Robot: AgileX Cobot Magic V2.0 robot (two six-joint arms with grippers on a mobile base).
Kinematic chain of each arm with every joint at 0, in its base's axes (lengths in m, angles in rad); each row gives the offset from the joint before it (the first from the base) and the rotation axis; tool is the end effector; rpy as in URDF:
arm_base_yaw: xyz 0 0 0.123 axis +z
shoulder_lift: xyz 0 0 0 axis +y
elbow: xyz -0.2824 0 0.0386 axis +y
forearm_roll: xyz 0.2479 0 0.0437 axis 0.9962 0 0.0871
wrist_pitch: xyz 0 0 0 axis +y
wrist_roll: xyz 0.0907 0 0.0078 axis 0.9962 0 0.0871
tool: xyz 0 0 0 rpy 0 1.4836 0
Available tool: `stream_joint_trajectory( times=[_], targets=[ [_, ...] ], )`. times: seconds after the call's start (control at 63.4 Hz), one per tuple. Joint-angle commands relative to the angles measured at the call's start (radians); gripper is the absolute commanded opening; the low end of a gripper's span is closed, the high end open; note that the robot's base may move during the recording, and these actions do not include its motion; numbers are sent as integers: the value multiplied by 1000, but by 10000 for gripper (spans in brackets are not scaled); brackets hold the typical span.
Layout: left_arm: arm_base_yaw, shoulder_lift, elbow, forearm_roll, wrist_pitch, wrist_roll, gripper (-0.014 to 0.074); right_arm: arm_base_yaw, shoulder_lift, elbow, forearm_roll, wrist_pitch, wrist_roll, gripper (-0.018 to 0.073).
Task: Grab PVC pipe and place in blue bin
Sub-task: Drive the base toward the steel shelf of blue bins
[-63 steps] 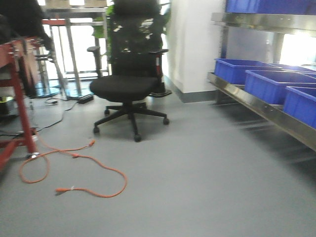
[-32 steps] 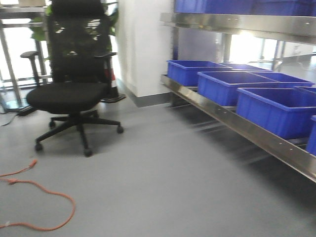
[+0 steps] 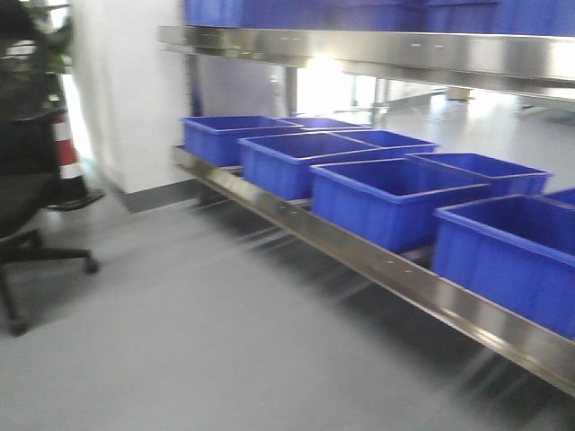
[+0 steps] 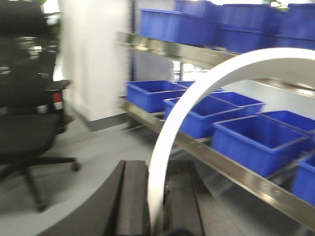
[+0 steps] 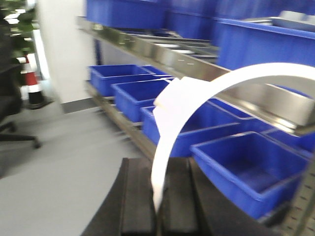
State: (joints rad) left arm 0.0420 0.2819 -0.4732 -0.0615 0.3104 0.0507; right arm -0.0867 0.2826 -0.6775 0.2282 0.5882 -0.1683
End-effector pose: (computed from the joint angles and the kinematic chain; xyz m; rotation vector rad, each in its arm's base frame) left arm 0.0655 0.0010 0.3257 -0.0254 1.6020 0.0115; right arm 0.0423 0.0078 0.3659 -0.0044 1.6644 0.0562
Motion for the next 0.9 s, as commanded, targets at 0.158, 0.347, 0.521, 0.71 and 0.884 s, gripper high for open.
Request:
stream_joint_trajectory(
  times=[0.158,0.347,0.521,0.71,0.884],
  targets=[
    [3,-4,-3,-10,-22,-6,-111,1,-3,2,-8,-27,-5,-169],
    [3,-4,-3,-10,-22,-6,-111,1,-3,2,-8,-27,-5,-169],
    [3,-4,-3,-10,-22,-6,-111,1,-3,2,-8,-27,-5,-169],
    [3,-4,-3,-10,-22,-6,-111,1,-3,2,-8,-27,-5,-169],
    [3,-4,-3,-10,-22,-6,-111,1,-3,2,-8,-27,-5,-169]
  ],
)
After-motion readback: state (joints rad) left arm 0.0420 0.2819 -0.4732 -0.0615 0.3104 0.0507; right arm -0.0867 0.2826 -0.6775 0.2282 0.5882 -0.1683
